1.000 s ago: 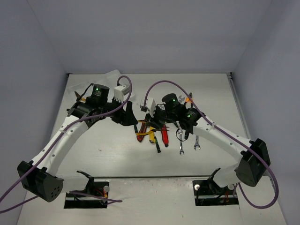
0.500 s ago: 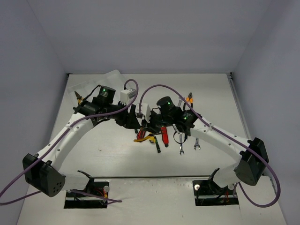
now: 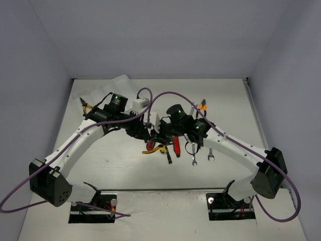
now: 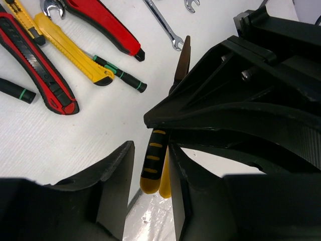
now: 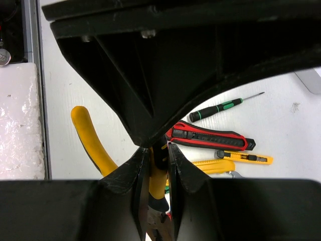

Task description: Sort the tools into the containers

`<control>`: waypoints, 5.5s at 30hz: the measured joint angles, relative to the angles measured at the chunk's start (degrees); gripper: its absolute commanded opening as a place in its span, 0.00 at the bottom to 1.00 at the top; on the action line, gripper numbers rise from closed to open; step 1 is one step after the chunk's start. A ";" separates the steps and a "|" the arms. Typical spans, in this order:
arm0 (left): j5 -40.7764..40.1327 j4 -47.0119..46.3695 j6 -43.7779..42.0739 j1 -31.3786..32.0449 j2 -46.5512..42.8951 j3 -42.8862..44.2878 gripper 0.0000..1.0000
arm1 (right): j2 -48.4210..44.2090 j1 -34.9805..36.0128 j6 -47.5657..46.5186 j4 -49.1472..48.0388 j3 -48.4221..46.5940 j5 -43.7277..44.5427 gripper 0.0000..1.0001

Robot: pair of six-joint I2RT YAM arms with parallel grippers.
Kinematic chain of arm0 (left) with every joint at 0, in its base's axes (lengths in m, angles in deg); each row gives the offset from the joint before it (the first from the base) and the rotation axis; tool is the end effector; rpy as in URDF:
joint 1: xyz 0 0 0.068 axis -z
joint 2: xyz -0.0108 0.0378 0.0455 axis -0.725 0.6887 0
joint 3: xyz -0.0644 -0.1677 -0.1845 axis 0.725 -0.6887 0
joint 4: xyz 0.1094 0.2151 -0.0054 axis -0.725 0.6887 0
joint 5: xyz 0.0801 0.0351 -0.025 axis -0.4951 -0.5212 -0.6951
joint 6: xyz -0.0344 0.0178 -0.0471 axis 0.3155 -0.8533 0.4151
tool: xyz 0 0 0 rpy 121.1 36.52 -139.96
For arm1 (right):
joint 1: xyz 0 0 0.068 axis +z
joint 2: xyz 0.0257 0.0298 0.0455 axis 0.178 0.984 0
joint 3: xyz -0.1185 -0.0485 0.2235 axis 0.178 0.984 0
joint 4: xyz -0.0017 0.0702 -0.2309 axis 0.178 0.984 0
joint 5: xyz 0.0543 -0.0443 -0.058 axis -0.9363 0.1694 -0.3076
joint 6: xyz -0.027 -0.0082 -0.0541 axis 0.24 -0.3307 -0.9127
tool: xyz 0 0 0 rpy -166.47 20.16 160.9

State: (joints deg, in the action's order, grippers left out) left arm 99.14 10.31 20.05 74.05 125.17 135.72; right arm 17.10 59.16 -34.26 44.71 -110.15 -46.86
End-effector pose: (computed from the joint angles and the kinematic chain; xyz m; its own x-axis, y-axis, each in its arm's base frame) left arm 0.2224 -0.1522 0.3162 -0.7696 0.2471 -0.5888 0.6276 0.4631 -0.6259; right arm 0.1914 0.2545 0.3113 0.1738 -0.3675 -0.9137 -0.9752 0.0647 -0.2116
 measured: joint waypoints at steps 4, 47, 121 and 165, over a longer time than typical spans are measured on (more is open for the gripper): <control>0.74 -0.07 -0.09 0.14 0.12 -0.71 0.22 | 0.00 0.00 0.00 0.15 0.00 -0.02 0.00; -52.20 -25.79 18.97 -26.31 -21.13 -22.18 0.00 | -11.44 -9.71 18.56 -3.02 10.71 32.61 0.55; -28.67 -10.02 11.02 -20.81 -27.54 -18.68 0.78 | 32.44 -39.31 39.83 -10.76 -7.81 35.94 0.31; -25.89 -22.66 23.87 8.37 -10.63 -5.54 0.75 | -14.43 -7.85 30.91 -18.58 15.69 24.48 0.00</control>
State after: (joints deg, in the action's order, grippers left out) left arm 73.25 -12.35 43.91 82.41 114.54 130.17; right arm 2.68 51.31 -3.35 26.13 -94.45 -22.38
